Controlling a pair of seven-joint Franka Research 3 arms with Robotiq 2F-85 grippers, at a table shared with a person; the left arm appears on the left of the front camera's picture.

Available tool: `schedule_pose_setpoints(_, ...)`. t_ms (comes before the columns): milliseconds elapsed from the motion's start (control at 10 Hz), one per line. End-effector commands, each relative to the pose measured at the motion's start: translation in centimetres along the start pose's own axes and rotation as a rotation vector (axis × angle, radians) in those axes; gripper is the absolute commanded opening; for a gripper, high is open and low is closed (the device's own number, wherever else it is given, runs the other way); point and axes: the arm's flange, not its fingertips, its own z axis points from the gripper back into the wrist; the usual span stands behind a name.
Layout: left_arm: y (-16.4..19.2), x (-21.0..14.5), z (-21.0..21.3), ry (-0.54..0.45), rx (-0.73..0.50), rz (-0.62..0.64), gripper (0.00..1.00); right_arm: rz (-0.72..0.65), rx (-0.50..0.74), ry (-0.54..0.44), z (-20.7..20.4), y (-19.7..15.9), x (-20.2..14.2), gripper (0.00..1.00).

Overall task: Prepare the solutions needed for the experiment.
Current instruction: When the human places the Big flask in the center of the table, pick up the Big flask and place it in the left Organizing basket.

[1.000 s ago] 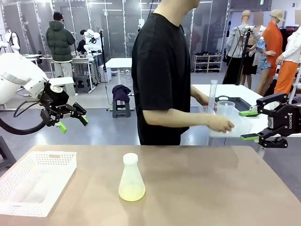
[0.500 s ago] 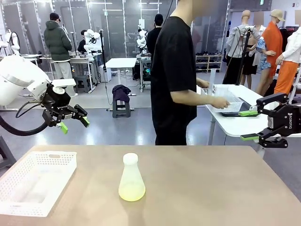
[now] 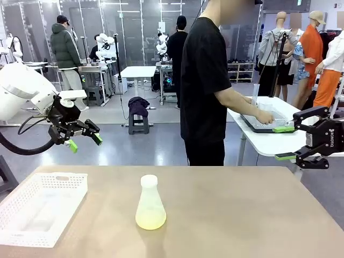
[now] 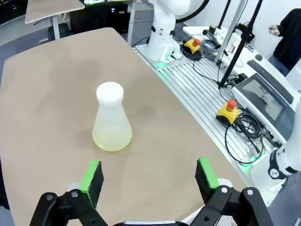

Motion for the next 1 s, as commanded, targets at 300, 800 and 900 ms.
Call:
schedule_pose_setpoints(300, 6.8, 0.0, -7.6, 0.336, -0.077, -0.352, 1.0, -0.002, -0.006, 0.005, 0.2, 0.2, 0.0, 0.66)
schedule_pose_setpoints(800, 10.9, -1.3, -14.7, 0.254, -0.134, -0.394, 1.0, -0.002, -0.006, 0.005, 0.2, 0.2, 0.0, 0.66)
schedule_pose_setpoints(900, 11.7, -1.6, -15.4, 0.237, -0.127, -0.391, 1.0, -0.002, -0.006, 0.005, 0.2, 0.2, 0.0, 0.66)
